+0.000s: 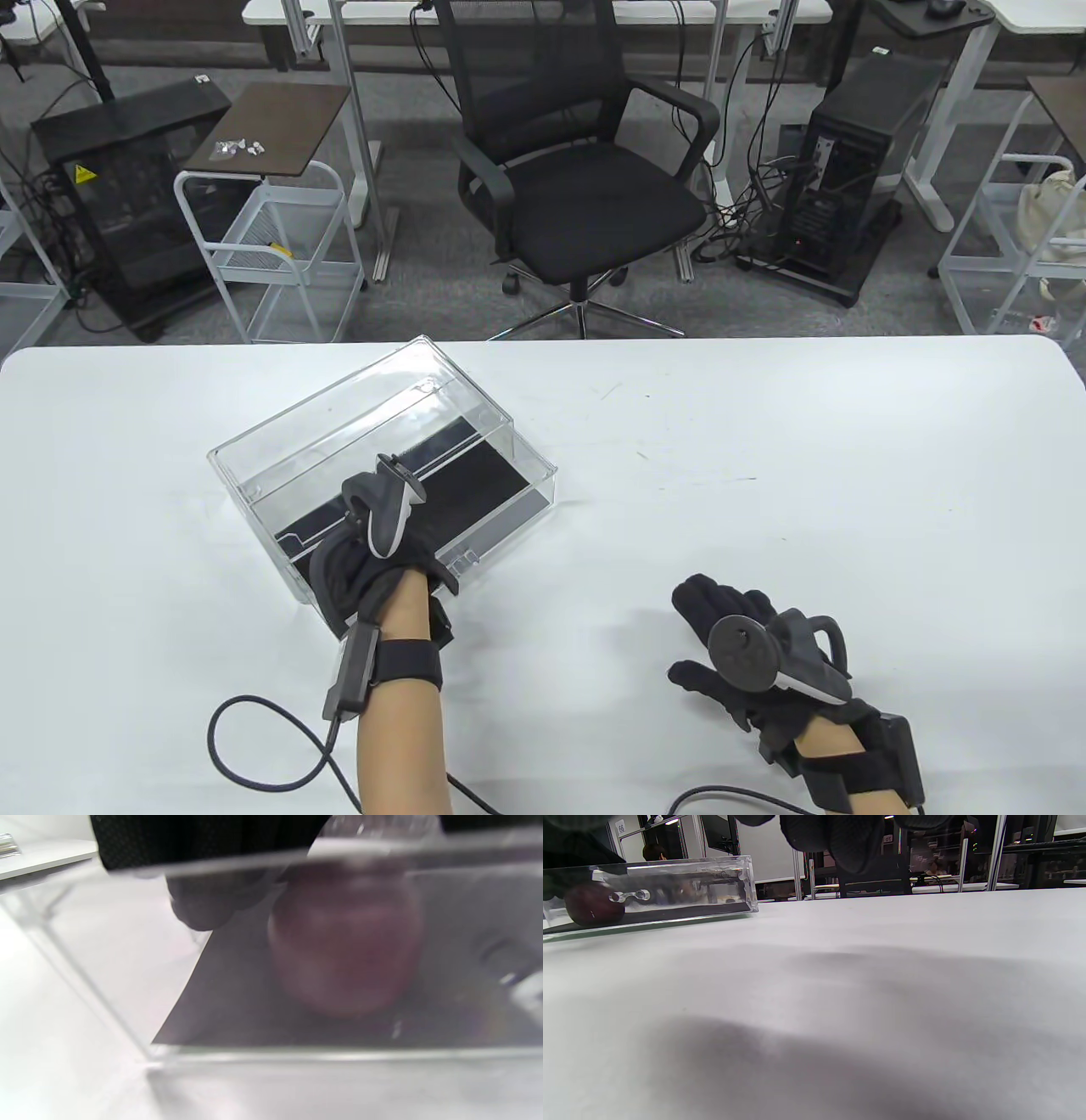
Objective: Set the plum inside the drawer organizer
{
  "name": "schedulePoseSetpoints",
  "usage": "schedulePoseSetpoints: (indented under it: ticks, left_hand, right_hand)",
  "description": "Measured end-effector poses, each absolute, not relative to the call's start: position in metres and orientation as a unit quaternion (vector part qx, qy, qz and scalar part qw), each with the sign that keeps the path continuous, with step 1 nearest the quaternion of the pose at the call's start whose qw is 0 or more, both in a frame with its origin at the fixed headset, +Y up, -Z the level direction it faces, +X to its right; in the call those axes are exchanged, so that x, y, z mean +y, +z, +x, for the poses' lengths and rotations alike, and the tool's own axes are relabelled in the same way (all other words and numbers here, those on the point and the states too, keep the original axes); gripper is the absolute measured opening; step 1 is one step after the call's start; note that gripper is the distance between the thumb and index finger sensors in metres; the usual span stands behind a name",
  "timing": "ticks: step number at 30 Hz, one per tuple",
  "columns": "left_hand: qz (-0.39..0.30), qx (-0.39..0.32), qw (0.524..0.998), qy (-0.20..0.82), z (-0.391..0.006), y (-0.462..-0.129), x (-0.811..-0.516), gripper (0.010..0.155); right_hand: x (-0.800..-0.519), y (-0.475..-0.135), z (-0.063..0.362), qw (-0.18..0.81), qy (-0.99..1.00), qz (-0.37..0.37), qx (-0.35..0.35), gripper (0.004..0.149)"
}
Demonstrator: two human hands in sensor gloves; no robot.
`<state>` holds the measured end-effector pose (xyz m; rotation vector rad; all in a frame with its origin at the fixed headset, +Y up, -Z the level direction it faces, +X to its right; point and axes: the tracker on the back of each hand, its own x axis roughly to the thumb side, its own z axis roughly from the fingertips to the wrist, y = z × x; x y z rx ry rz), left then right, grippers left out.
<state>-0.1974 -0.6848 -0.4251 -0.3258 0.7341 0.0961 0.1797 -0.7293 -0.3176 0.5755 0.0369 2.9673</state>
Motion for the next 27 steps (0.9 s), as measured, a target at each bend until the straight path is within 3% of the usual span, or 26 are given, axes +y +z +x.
schedulePoseSetpoints:
  ticks: [4, 8, 13, 17, 20, 22, 27]
  left_hand:
    - [-0.085, 0.286, 0.95, 0.089, -0.185, -0.406, -0.66, 0.082]
    - [0.001, 0.167, 0.974, 0.154, -0.165, -0.376, -0.643, 0.073]
    - [-0.061, 0.088, 0.97, 0.22, -0.142, -0.345, -0.663, 0.073]
    - [-0.191, 0.124, 0.927, 0.297, -0.144, -0.348, -0.704, 0.078]
    - [-0.27, 0.173, 0.859, 0.399, -0.154, -0.358, -0.738, 0.084]
    - [-0.275, 0.202, 0.812, 0.474, -0.158, -0.361, -0.754, 0.087]
    - [-0.179, 0.276, 0.739, 0.588, -0.164, -0.365, -0.772, 0.085]
  right_hand:
    - [-0.729, -0.318, 0.179, 0.058, 0.98, 0.19, 0.014, 0.085]
    - [-0.726, -0.316, 0.179, 0.054, 0.981, 0.188, 0.001, 0.084]
    - [-0.724, -0.313, 0.179, 0.049, 0.981, 0.188, -0.01, 0.084]
    - [-0.724, -0.311, 0.178, 0.044, 0.981, 0.188, -0.013, 0.084]
    - [-0.725, -0.311, 0.178, 0.04, 0.981, 0.189, -0.014, 0.084]
    - [-0.724, -0.31, 0.178, 0.04, 0.981, 0.189, -0.016, 0.084]
    - [-0.726, -0.311, 0.178, 0.045, 0.981, 0.189, -0.013, 0.084]
